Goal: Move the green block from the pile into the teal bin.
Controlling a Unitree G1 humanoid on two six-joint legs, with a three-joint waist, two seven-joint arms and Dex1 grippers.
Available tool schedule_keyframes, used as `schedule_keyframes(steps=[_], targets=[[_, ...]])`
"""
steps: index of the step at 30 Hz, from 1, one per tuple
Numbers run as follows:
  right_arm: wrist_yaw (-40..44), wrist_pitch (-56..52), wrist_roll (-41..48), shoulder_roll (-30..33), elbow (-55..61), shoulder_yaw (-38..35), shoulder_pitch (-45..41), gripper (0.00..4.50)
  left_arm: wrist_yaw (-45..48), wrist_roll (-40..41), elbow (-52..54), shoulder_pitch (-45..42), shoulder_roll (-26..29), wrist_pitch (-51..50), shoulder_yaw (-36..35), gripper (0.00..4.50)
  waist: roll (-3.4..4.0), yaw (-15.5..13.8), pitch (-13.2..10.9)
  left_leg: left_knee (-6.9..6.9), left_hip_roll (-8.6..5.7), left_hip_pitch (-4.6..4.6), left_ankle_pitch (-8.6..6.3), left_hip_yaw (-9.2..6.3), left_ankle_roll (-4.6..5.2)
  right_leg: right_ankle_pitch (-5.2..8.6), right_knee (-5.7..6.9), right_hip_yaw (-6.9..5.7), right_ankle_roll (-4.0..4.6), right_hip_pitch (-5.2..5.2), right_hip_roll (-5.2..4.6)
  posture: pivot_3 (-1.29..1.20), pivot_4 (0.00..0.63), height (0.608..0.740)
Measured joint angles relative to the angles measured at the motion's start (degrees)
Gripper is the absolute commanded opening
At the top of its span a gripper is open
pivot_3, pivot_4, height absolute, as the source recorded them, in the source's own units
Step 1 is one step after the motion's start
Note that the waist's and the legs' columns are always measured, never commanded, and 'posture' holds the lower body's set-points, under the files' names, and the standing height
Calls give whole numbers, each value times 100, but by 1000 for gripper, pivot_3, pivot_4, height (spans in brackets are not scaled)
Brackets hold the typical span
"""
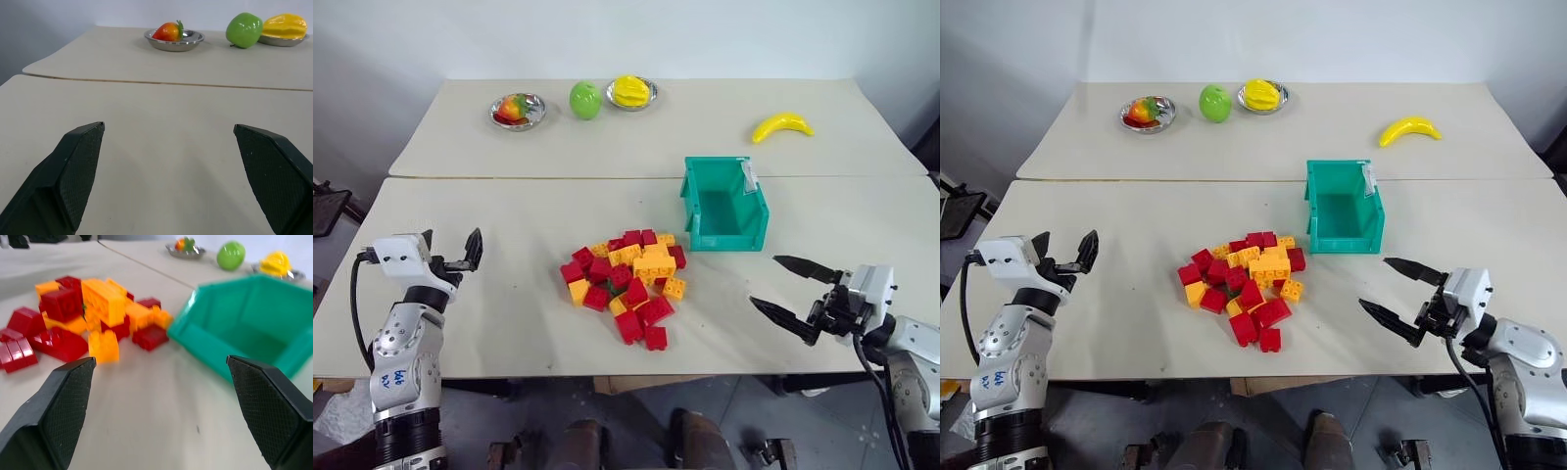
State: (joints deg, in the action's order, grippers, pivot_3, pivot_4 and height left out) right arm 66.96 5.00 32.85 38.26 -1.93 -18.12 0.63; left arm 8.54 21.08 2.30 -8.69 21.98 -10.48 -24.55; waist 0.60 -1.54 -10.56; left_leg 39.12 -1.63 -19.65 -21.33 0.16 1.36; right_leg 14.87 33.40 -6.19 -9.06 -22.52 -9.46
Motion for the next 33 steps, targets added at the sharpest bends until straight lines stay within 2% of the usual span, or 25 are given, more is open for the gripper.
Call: schedule_keyframes(steps=[4, 7, 9, 11, 12, 16, 18, 22, 26, 29, 33], targets=[[32, 5, -11, -3, -59, -9, -19, 4486, 401, 198, 70, 63, 51, -34, 39, 4500, 0, 6, 0, 0, 3, 1, 0, 1, 0, 0, 0, 0, 0, 0, 0, 0, 150, 740], [3, -136, 44, -18, 38, -2, -156, 4486, 1851, 625, 581, 440, 590, 0, 409, 4500, 0, 31, -1, 0, 9, 0, -3, 2, -4, 2, -2, 0, 4, -2, 1, 0, 150, 740], [51, -241, 97, -15, 214, 14, -187, 4112, 2588, 778, 834, 621, 940, 70, 493, 4500, 3, 31, -2, 0, 15, 1, -4, 2, -8, 4, -5, -1, 10, -3, 6, 0, 150, 740], [267, -381, 153, 145, 411, 127, -194, 3591, 3578, 963, 1092, 1145, 1525, 143, 481, 4500, 10, 54, -6, 0, 25, 2, -11, 7, -14, 7, -7, -1, 17, -3, 13, 0, 150, 740], [424, -419, 154, 313, 468, 172, -181, 3173, 4053, 993, 1161, 1485, 1818, 224, 465, 4500, 19, 71, -11, 0, 28, 7, -18, 12, -11, 9, -7, -1, 20, -3, 13, 0, 150, 740], [824, -441, 117, 613, 460, 212, -202, 1915, 5167, 896, 1093, 2200, 2151, 869, 414, 4500, 26, 38, -16, 0, 34, 6, -20, 20, -9, 9, -26, -4, 23, -1, 17, 0, 150, 740], [1002, -429, 56, 709, 406, 238, -244, 1253, 5399, 775, 980, 2404, 2184, 1118, 388, 4500, 26, 12, -16, 0, 34, 6, -22, 21, -6, 8, -44, -4, 25, 1, 17, 0, 150, 740], [1091, -664, -13, 716, 462, 701, -598, 22, 5226, 758, 832, 2348, 2061, 1176, 282, 4500, 25, 19, -17, 1, 39, 9, -22, 22, -6, 4, -36, -5, 29, 1, 17, 0, 150, 740], [831, -1279, -185, 447, 963, 1540, -1162, 22, 5047, 783, 896, 2272, 1917, 1058, 294, 4500, 24, 60, -18, 0, 45, 8, -27, 22, -13, 4, -17, -8, 30, -6, 20, 0, 150, 740], [345, -1980, -553, -198, 1346, 2621, -2030, 22, 4965, 824, 1063, 2143, 1847, 919, 339, 4500, 24, 137, -19, 0, 48, 4, -27, 20, -15, 5, -6, -8, 34, -15, 23, 0, 150, 740], [-110, -2570, -887, -924, 1295, 3364, -2870, 22, 4950, 836, 1079, 2073, 1820, 813, 344, 4500, 25, 168, -19, 3, 42, -9, -28, 12, -15, 6, -3, -11, 35, -27, 22, 0, 150, 740]])
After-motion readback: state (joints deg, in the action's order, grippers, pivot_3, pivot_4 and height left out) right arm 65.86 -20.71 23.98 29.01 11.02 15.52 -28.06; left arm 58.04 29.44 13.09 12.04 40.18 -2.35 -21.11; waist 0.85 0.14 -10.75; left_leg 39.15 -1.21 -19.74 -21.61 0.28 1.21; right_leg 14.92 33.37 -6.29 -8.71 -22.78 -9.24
